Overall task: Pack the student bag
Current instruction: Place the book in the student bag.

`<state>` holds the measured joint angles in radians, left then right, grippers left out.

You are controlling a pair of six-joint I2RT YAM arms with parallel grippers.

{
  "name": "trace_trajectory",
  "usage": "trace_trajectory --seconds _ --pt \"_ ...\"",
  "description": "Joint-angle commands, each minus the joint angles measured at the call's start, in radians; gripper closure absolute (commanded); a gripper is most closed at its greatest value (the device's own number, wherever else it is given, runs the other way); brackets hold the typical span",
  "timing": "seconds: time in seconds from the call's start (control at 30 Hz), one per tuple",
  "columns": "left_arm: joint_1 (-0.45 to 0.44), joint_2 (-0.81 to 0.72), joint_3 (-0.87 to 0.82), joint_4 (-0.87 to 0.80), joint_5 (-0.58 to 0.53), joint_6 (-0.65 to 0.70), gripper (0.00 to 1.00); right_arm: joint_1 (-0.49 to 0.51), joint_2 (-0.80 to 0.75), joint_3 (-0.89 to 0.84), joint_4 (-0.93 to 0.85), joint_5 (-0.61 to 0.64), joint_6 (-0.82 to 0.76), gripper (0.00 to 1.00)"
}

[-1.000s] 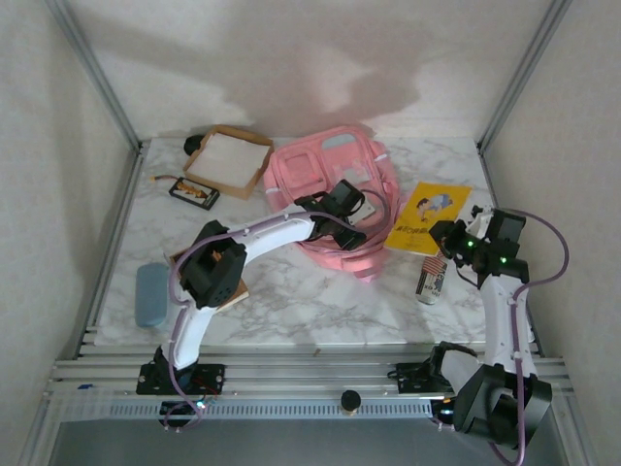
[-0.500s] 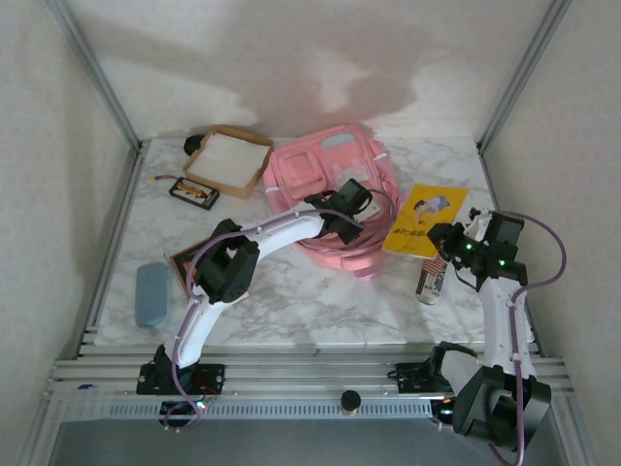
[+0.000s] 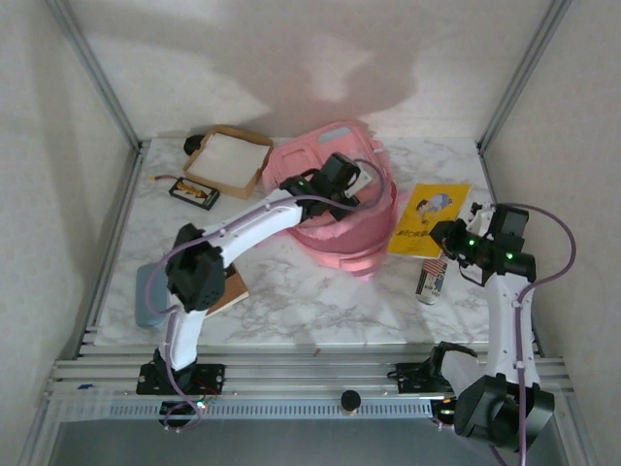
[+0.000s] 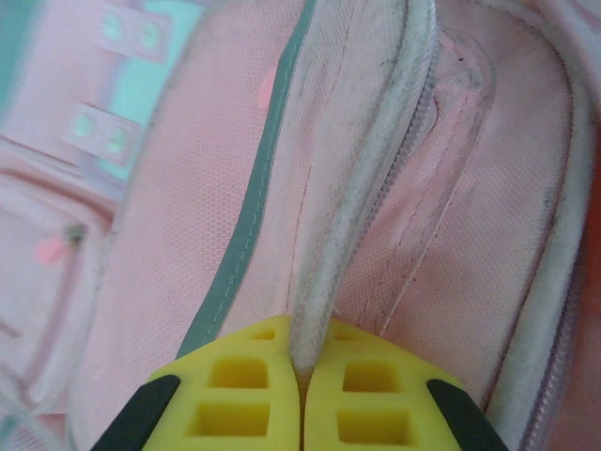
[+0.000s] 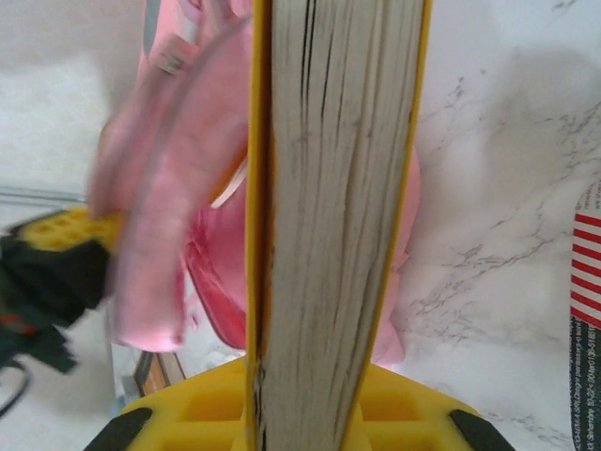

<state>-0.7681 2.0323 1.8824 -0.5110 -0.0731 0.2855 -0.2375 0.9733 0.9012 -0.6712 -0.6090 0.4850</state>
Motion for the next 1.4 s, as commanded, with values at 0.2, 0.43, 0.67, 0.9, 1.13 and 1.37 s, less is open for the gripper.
trace_trajectory --seconds 0.2,0.43,0.67,0.9,1.13,1.37 --pt "0.041 -0.151 0.096 0.028 -0.057 -0.079 1.00 0.282 0.028 -0.076 0.205 -0.075 0.150 1.00" --pt "0.041 -0.223 0.022 0.031 0.049 -0.064 1.00 0.492 0.195 -0.159 0.640 -0.048 0.350 1.00" --pt "0.041 -0.288 -0.067 0.041 0.098 -0.112 1.00 0.556 0.466 -0.138 1.024 0.054 0.469 1.00" --pt "0.045 -0.354 -0.171 0.111 0.122 -0.147 1.00 0.624 0.752 0.000 1.110 0.136 0.498 0.85" --pt "0.051 -0.358 -0.172 0.107 0.133 -0.157 1.00 0.621 0.730 0.093 0.834 0.259 0.365 0.23" --pt "0.063 -0.349 -0.178 0.117 0.151 -0.170 1.00 0.622 0.498 -0.019 0.571 0.381 0.267 0.01"
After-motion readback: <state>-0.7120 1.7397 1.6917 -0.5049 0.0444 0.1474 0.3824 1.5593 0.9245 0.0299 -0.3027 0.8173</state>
